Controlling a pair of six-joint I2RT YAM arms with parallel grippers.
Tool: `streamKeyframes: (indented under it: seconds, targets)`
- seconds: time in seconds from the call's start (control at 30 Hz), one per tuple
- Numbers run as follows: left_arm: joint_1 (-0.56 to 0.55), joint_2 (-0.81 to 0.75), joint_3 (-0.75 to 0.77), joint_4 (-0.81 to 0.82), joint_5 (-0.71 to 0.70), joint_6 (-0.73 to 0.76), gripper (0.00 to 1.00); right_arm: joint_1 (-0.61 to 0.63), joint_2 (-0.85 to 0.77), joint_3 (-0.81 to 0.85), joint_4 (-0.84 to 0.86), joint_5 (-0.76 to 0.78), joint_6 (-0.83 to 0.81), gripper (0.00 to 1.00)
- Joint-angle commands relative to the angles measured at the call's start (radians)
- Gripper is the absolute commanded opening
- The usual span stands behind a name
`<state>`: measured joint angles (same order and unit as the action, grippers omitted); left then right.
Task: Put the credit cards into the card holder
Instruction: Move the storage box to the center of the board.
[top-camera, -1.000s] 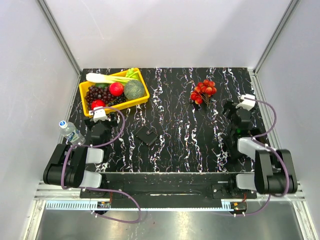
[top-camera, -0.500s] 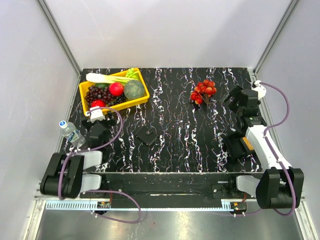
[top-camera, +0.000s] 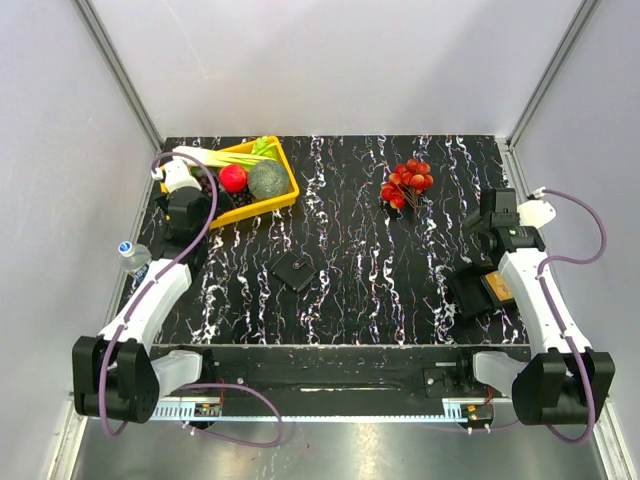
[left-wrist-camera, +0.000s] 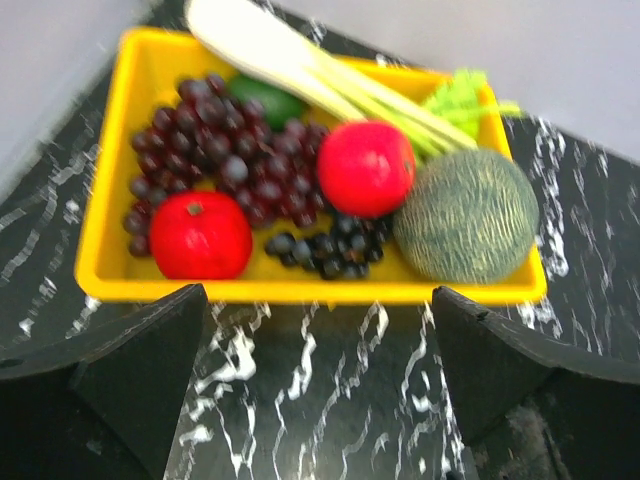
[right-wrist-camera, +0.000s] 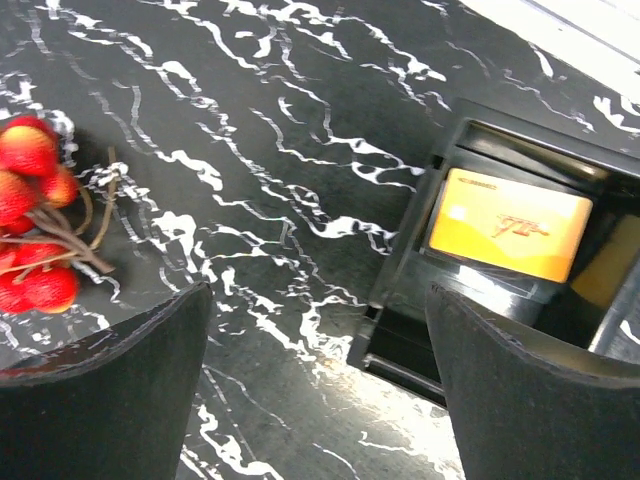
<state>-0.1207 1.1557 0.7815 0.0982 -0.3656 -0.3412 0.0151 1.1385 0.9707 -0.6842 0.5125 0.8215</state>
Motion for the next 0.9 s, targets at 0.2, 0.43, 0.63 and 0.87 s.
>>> streamKeyframes:
  seconds: [0.2, 0.43, 0.63, 0.87]
  targets:
    - [-0.004, -0.077, -0.082, 0.058, 0.493, -0.047, 0.99, -0.049, 0.058, -0.087, -0.005, 0.035, 0.071, 0.79]
    - [-0.004, -0.067, -0.080, 0.109, 0.674, -0.045, 0.99, -0.050, 0.119, -0.164, 0.106, -0.054, 0.071, 0.67]
    - [-0.004, -0.063, -0.082, 0.129, 0.751, -0.042, 0.99, -0.050, 0.185, -0.175, 0.184, -0.149, 0.022, 0.59]
    - [-0.004, -0.073, -0.103, 0.149, 0.772, -0.027, 0.99, -0.049, 0.178, -0.204, 0.281, -0.242, -0.002, 0.47]
